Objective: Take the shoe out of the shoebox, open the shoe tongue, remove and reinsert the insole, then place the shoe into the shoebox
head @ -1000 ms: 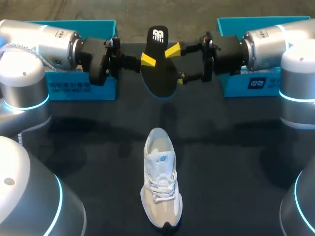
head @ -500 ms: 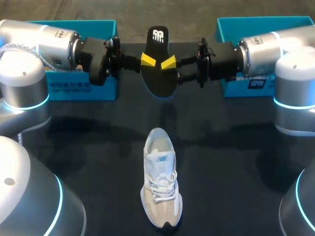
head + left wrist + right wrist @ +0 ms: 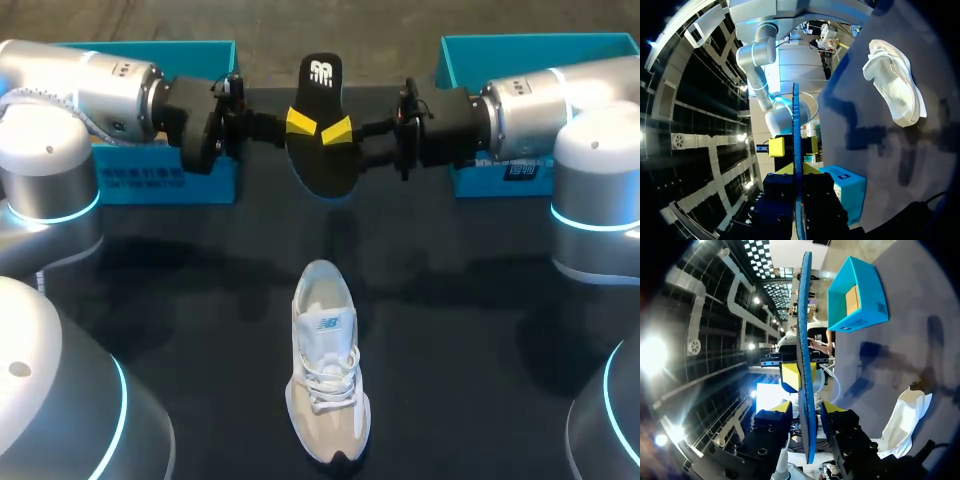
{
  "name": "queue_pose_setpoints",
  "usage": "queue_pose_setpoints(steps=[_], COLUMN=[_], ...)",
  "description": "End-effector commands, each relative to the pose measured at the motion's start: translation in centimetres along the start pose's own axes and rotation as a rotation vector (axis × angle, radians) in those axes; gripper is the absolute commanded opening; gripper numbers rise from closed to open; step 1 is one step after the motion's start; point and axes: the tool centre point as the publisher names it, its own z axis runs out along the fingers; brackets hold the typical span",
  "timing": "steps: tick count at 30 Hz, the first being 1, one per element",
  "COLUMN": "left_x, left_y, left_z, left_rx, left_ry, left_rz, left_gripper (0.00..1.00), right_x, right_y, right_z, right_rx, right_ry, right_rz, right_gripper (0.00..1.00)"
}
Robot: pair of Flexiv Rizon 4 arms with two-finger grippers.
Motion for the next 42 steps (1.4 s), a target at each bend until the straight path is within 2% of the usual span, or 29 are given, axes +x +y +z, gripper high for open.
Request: queue_pose_setpoints(steps=[1, 7, 17, 26, 29, 33, 34, 35, 36, 37, 38, 42], left_x=[0.05, 0.05, 0.05, 0.05, 0.03, 0.0, -0.01, -0.03, -0.07, -0.1, -0.14, -0.07], left_y=[-0.02, -0.02, -0.02, -0.02, -0.04, -0.08, -0.11, -0.15, -0.19, -0.22, -0.26, -0.45], left_z=[0.06, 0.06, 0.06, 0.06, 0.04, -0.01, -0.04, -0.09, -0.13, -0.18, -0.24, -0.68], left_rx=[-0.001, -0.001, -0.001, -0.001, 0.0, 0.001, 0.002, 0.002, 0.002, 0.001, 0.0, -0.003], left_ry=[-0.001, -0.001, -0.001, -0.001, 0.0, 0.003, 0.004, 0.005, 0.006, 0.007, 0.008, 0.019], left_rz=[0.001, 0.001, 0.001, 0.001, 0.004, 0.01, 0.01, 0.009, 0.01, 0.011, 0.012, 0.026], left_gripper=[0.0, 0.0, 0.0, 0.0, 0.0, 0.0, 0.07, 0.35, 0.48, 0.83, 1.0, 1.0], right_x=[0.34, 0.41, 0.39, 0.31, 0.25, 0.31, 0.31, 0.33, 0.34, 0.33, 0.31, 0.06], right_y=[0.27, 0.26, 0.19, 0.25, 0.29, 0.41, 0.46, 0.52, 0.55, 0.57, 0.59, 0.63], right_z=[0.21, 0.27, 0.41, 0.28, 0.14, 0.23, 0.28, 0.35, 0.39, 0.41, 0.42, 0.36], right_rx=[0.003, 0.006, 0.005, -0.002, -0.005, -0.006, -0.005, -0.004, -0.003, -0.001, 0.0, 0.002], right_ry=[-0.009, -0.014, -0.011, -0.006, -0.003, 0.002, 0.002, 0.002, 0.002, 0.001, 0.001, -0.004], right_rz=[-0.003, -0.008, -0.015, -0.019, -0.021, -0.027, -0.029, -0.031, -0.034, -0.037, -0.039, -0.069], right_gripper=[0.33, 0.18, 0.17, 0.09, 0.0, 0.0, 0.0, 0.0, 0.0, 0.0, 0.0, 0.0])
